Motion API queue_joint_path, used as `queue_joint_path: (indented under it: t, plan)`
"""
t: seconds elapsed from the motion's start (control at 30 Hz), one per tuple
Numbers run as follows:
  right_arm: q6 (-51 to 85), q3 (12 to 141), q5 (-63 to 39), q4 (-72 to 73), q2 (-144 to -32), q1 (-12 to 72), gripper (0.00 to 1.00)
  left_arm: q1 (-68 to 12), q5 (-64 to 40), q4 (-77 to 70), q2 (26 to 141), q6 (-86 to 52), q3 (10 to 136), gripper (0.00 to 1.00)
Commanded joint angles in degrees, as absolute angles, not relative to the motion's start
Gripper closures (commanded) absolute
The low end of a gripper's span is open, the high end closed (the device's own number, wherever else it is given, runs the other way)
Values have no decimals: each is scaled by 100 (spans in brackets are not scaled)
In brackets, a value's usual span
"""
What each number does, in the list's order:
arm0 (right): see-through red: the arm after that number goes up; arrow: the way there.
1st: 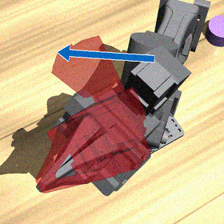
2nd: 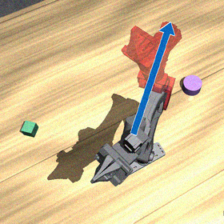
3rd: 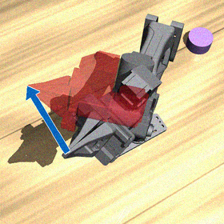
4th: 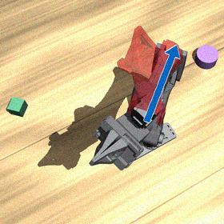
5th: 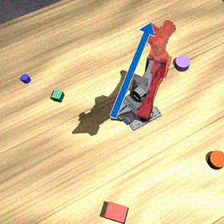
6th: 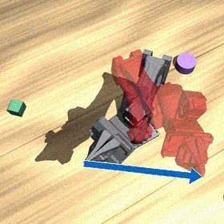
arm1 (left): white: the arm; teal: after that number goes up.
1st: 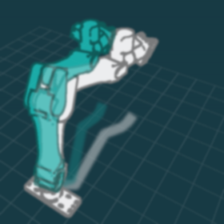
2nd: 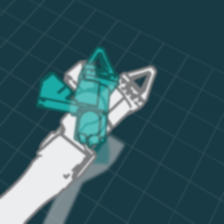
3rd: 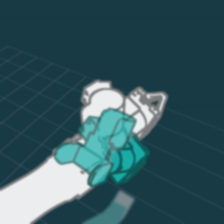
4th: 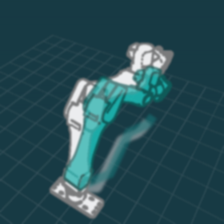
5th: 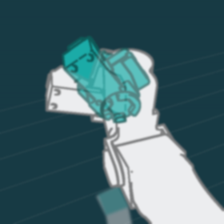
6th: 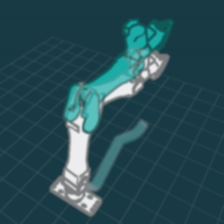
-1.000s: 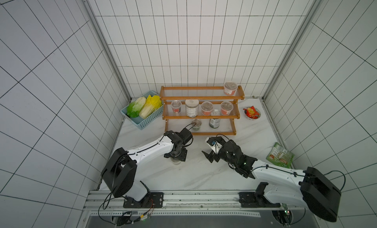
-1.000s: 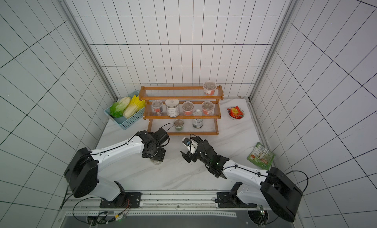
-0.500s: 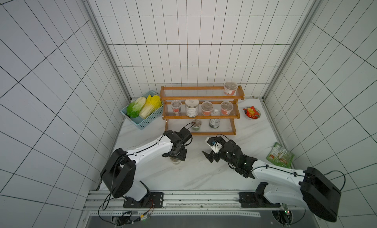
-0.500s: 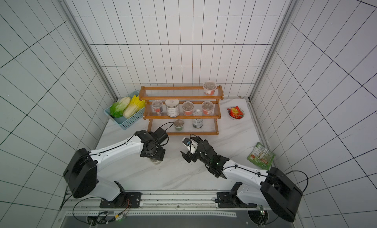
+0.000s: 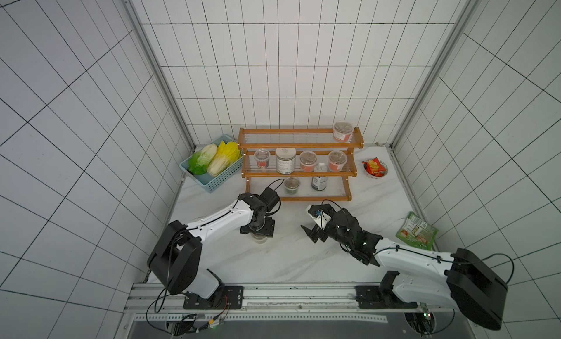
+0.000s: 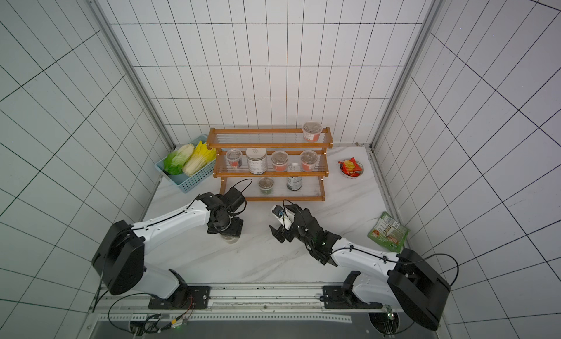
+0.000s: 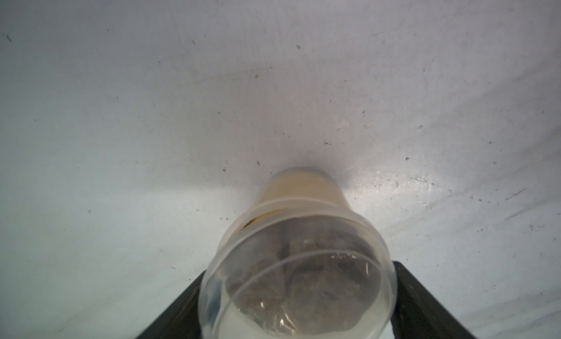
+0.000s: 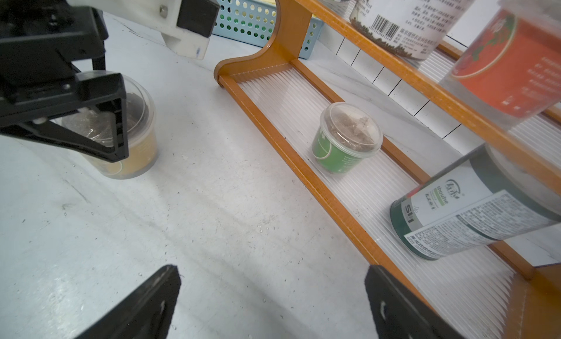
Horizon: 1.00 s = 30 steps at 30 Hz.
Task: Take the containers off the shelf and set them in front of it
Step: Adjust the container at the center of the board.
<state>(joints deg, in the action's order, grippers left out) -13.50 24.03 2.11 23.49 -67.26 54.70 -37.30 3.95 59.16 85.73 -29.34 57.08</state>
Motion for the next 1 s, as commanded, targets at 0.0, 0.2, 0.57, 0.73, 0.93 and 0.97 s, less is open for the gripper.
queue_joint_path:
  t: [0.0, 0.2, 0.57, 0.73, 0.93, 0.97]
  plan:
    - [-1283, 2285, 158, 2312, -6675, 5419, 2, -3668, 275, 5753, 8550, -2878, 5629, 20]
    - [-1283, 2268, 193, 2312, -6640, 5417, 1, -3674, 244, 5757, 8551, -2832, 5691, 21]
    - [-1292, 2259, 263, 2311, -6602, 5409, 1, -3672, 230, 5727, 8814, -2684, 6139, 21]
    - [-1301, 2215, 369, 2281, -6489, 5405, 1, -3638, 297, 5613, 9291, -2517, 6597, 21]
    - [-1277, 2162, 396, 2232, -6364, 5350, 1, -3580, 391, 5629, 9801, -2279, 7183, 21]
    - [-1274, 2160, 396, 2224, -6353, 5339, 1, -3577, 402, 5655, 9868, -2246, 7265, 21]
